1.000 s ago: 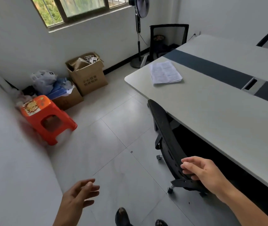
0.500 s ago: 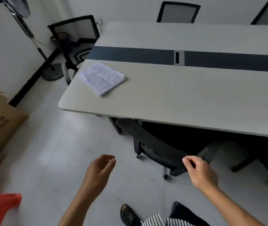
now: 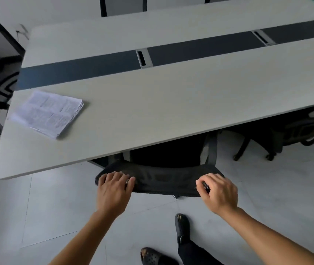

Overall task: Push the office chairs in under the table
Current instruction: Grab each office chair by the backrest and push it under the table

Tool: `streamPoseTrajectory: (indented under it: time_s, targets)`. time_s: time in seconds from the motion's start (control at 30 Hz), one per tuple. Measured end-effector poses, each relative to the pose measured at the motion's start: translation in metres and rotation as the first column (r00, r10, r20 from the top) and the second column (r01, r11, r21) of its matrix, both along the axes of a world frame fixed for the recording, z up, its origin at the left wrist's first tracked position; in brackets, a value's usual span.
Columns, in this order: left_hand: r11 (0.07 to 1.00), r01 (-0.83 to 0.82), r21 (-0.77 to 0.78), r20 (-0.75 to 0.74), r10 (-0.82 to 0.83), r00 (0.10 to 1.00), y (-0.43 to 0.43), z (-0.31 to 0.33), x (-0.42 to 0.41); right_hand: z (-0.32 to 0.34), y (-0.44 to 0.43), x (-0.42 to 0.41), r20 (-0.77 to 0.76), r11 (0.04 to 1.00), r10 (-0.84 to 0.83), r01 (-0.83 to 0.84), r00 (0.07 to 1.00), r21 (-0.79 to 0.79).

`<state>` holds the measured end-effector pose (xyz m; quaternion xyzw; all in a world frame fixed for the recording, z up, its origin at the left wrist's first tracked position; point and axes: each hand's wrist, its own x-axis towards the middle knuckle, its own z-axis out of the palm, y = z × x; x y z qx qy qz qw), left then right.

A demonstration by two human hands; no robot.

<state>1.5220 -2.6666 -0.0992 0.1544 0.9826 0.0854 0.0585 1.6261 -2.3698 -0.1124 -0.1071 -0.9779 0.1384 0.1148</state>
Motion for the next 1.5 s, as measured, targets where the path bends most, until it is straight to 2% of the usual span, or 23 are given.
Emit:
streamPoseTrajectory:
  time_s: [0.1, 0.27, 0.47, 0.6, 0.77, 0.87, 0.93, 0.97, 1.03, 1.07, 1.13, 1.2, 1.3, 1.4, 1.5]
  targets:
    - [0.999, 0.032, -0.016, 0.017, -0.032, 0.999, 0.019, -0.001, 0.016, 0.000, 0.048, -0.013, -0.023, 0.997, 0.051, -0.049, 0.998, 0.058]
    - [1.000, -0.009, -0.013, -0.002, 0.009, 1.000, 0.074, -0.002, 0.015, -0.002, 0.117, -0.053, -0.028, 0.991, 0.107, -0.104, 0.994, 0.089]
    - [0.995, -0.066, -0.081, -0.026, 0.064, 0.998, 0.087, -0.008, -0.043, -0.007, 0.124, -0.113, -0.029, 0.992, 0.107, -0.104, 0.994, 0.068]
    - [0.994, -0.062, -0.093, -0.011, 0.061, 0.998, 0.093, -0.009, -0.043, -0.007, 0.133, -0.113, -0.033, 0.981, 0.175, -0.171, 0.984, 0.093]
    - [0.994, -0.097, -0.044, -0.087, 0.093, 0.992, 0.092, -0.006, -0.049, -0.003, 0.133, -0.121, -0.033, 0.978, 0.192, -0.188, 0.981, 0.092]
    - [0.994, -0.105, -0.015, -0.013, 0.105, 0.994, 0.088, -0.001, -0.044, 0.003, 0.126, -0.116, 0.030, 0.983, 0.178, -0.179, 0.984, 0.047]
    - [0.970, -0.192, 0.149, 0.084, 0.181, 0.980, 0.084, 0.010, -0.039, 0.010, 0.121, -0.114, 0.139, 0.989, 0.149, -0.150, 0.979, -0.004]
    - [0.920, -0.277, 0.278, 0.141, 0.246, 0.959, 0.079, 0.019, -0.035, 0.015, 0.118, -0.115, 0.206, 0.992, 0.127, -0.121, 0.970, -0.044]
    - [0.759, -0.438, 0.483, 0.267, 0.349, 0.898, 0.061, 0.042, -0.021, 0.027, 0.111, -0.118, 0.341, 0.980, 0.106, -0.040, 0.934, -0.196]
    - [0.700, -0.480, 0.528, 0.305, 0.372, 0.877, 0.046, 0.053, -0.009, 0.035, 0.105, -0.119, 0.386, 0.945, 0.122, 0.012, 0.914, -0.325]
    - [0.617, -0.559, 0.555, 0.406, 0.386, 0.829, 0.010, 0.072, 0.023, 0.052, 0.085, -0.120, 0.385, 0.814, 0.209, 0.059, 0.899, -0.578]
    - [0.478, -0.679, 0.558, 0.523, 0.433, 0.734, -0.028, 0.085, 0.064, 0.070, 0.052, -0.117, 0.355, 0.707, 0.297, 0.045, 0.886, -0.706]
    - [0.176, -0.809, 0.561, 0.589, 0.601, 0.540, -0.082, 0.092, 0.135, 0.086, -0.009, -0.106, 0.389, 0.621, 0.415, 0.057, 0.822, -0.782]
    - [-0.139, -0.812, 0.566, 0.633, 0.704, 0.321, -0.125, 0.092, 0.204, 0.088, -0.068, -0.096, 0.450, 0.622, 0.522, 0.037, 0.724, -0.782]
    - [-0.298, -0.777, 0.554, 0.650, 0.738, 0.181, -0.160, 0.091, 0.264, 0.085, -0.130, -0.089, 0.493, 0.649, 0.602, -0.026, 0.628, -0.760]
